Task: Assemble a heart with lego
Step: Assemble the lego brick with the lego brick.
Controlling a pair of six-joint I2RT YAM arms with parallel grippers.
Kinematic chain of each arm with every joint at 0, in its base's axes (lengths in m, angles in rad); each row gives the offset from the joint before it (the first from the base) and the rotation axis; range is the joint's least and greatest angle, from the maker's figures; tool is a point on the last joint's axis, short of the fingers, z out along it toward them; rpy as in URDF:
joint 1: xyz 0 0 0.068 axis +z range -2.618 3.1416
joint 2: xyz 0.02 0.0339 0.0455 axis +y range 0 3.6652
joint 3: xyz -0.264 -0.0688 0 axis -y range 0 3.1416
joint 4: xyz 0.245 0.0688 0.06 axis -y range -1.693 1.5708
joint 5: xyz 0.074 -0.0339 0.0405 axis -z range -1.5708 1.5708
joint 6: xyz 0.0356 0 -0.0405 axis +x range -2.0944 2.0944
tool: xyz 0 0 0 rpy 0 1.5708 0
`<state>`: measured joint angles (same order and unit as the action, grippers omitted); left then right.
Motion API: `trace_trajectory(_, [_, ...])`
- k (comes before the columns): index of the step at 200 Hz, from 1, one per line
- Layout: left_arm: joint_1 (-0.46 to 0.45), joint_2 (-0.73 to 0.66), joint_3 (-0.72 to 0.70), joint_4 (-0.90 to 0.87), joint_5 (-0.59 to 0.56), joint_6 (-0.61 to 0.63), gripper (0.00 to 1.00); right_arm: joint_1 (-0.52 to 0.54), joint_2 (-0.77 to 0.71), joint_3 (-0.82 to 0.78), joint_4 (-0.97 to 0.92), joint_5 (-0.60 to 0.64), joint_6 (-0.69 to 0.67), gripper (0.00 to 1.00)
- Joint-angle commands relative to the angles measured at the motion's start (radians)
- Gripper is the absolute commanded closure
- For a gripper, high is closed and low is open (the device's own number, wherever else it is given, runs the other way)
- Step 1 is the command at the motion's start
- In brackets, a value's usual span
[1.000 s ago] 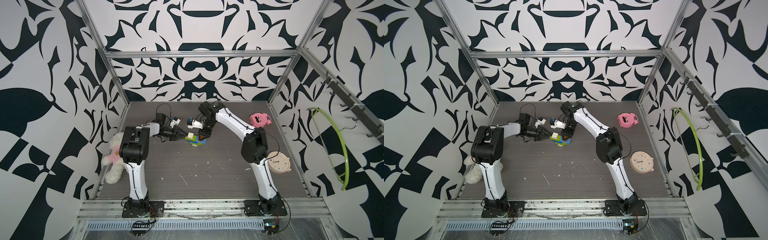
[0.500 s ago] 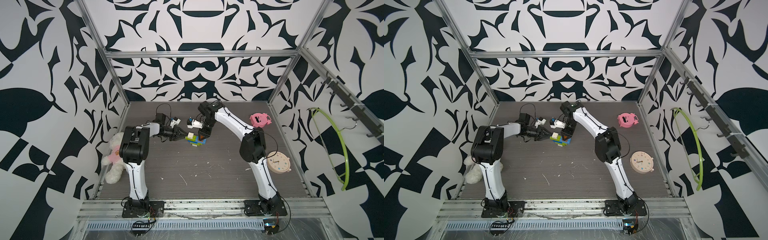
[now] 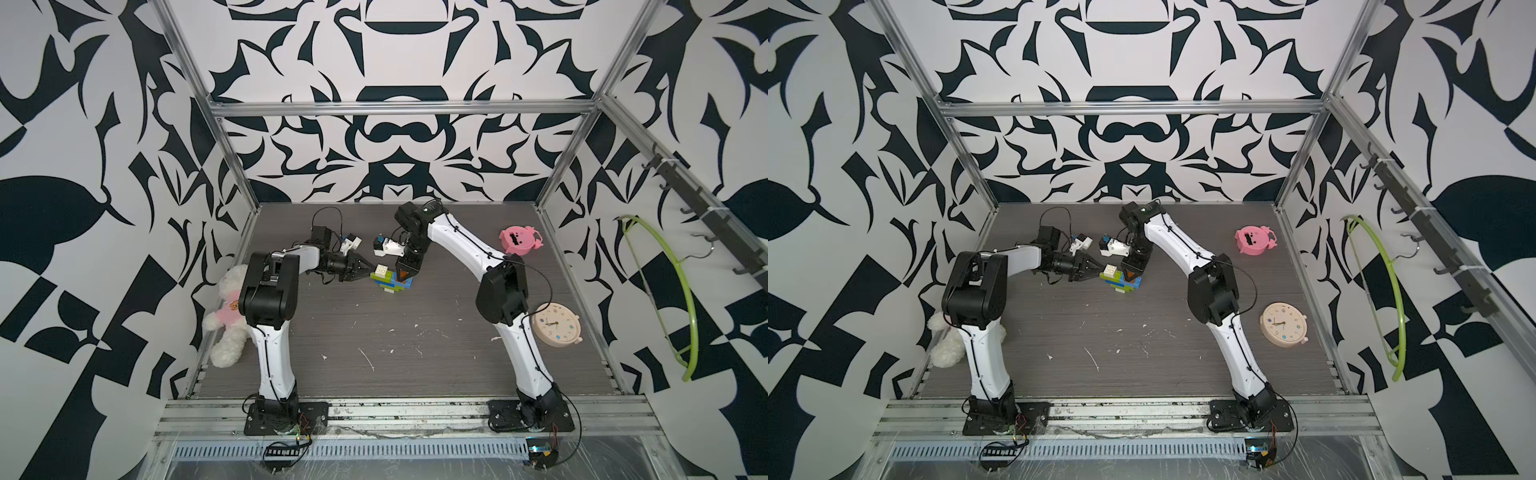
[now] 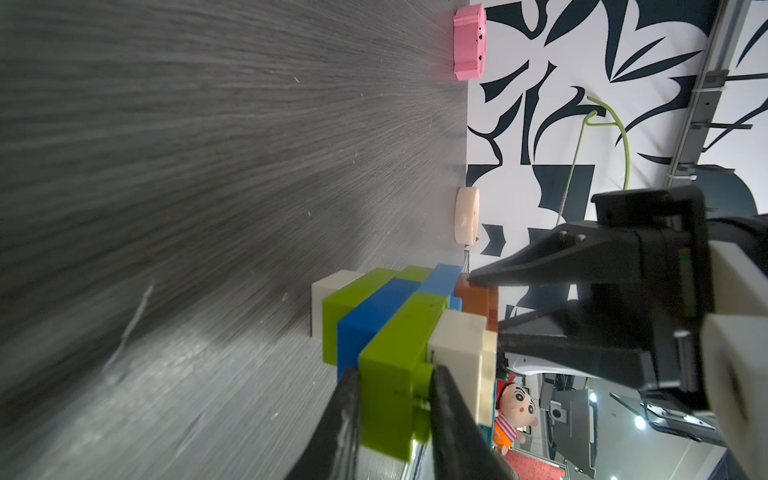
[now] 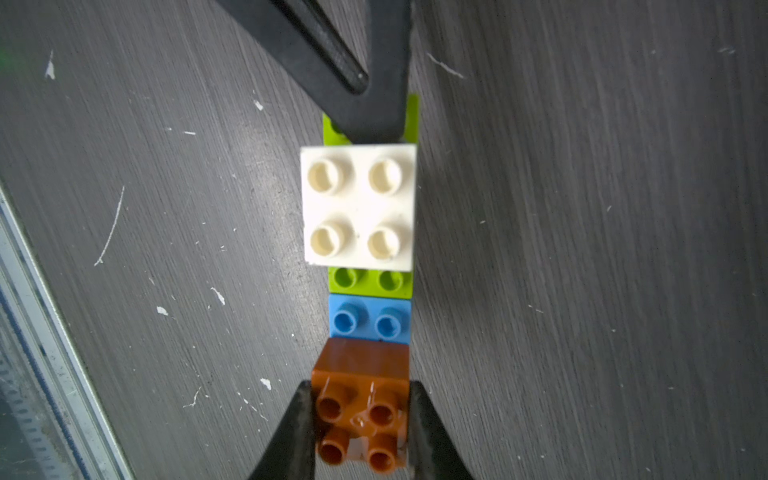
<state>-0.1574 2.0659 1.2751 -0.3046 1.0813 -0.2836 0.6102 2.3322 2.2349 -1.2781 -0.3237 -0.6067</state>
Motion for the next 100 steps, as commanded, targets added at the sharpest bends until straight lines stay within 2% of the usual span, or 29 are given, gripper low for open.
trace_trajectory(1, [0.002, 0.016, -0.035, -0.012, -0.098, -0.006, 0.73, 0.022, 0.040, -0.082, -0.030, 0.042, 0.071, 0.65])
trace_trajectory(31, [0.002, 0.001, -0.055, 0.005, -0.102, -0.021, 0.73, 0.021, -0.064, -0.116, 0.048, 0.020, 0.079, 0.59])
trace_trajectory(64, [0.003, -0.007, -0.067, 0.017, -0.104, -0.029, 0.73, 0.017, -0.116, -0.189, 0.111, 0.015, 0.092, 0.55])
trace_trajectory(71, [0.002, -0.010, -0.068, 0.017, -0.106, -0.032, 0.73, 0.017, -0.129, -0.207, 0.128, 0.018, 0.097, 0.51])
trace_trajectory(100, [0.003, -0.015, -0.078, 0.018, -0.110, -0.043, 0.73, -0.001, -0.236, -0.315, 0.256, -0.003, 0.143, 0.50])
